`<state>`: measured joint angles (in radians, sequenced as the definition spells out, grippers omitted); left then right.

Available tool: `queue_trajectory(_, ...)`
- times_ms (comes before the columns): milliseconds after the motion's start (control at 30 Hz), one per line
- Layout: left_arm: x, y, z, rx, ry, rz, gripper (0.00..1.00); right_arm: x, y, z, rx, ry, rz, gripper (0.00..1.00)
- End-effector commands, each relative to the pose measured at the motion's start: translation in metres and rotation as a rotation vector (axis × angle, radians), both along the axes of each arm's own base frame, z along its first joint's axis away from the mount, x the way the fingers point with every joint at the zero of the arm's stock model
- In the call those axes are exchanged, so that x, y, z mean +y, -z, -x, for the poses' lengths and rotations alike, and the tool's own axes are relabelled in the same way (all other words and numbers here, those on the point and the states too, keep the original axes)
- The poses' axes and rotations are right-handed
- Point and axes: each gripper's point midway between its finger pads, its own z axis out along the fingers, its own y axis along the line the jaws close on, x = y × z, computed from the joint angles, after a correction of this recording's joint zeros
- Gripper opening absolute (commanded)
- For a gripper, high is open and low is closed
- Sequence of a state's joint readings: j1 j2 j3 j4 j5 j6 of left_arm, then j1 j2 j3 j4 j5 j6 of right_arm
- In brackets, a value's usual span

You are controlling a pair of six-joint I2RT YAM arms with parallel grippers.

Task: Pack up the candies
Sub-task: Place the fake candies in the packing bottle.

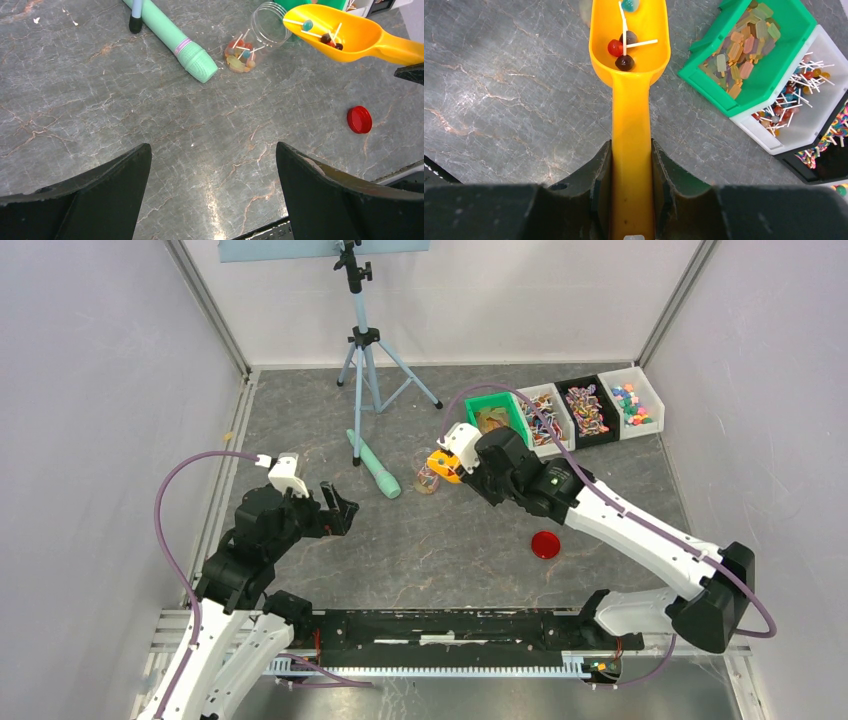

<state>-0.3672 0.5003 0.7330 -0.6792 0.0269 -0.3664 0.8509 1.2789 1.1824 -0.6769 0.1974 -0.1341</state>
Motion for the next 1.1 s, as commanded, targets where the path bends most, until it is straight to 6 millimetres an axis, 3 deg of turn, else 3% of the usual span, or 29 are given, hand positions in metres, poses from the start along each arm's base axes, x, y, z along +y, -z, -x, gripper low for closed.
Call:
queue_trajectory(0, 0.002, -0.007, -0.003, -0.037, -0.009, 0.001, 1.00, 0.007, -0.026, -0.009, -0.043, 0.024, -0.038, 0.00)
queue_trajectory(1067, 0.001, -0.007, -0.002, -0.038, -0.006, 0.000, 1.00, 0.018, -0.026, -0.013, 0.046, 0.011, 0.054, 0.00)
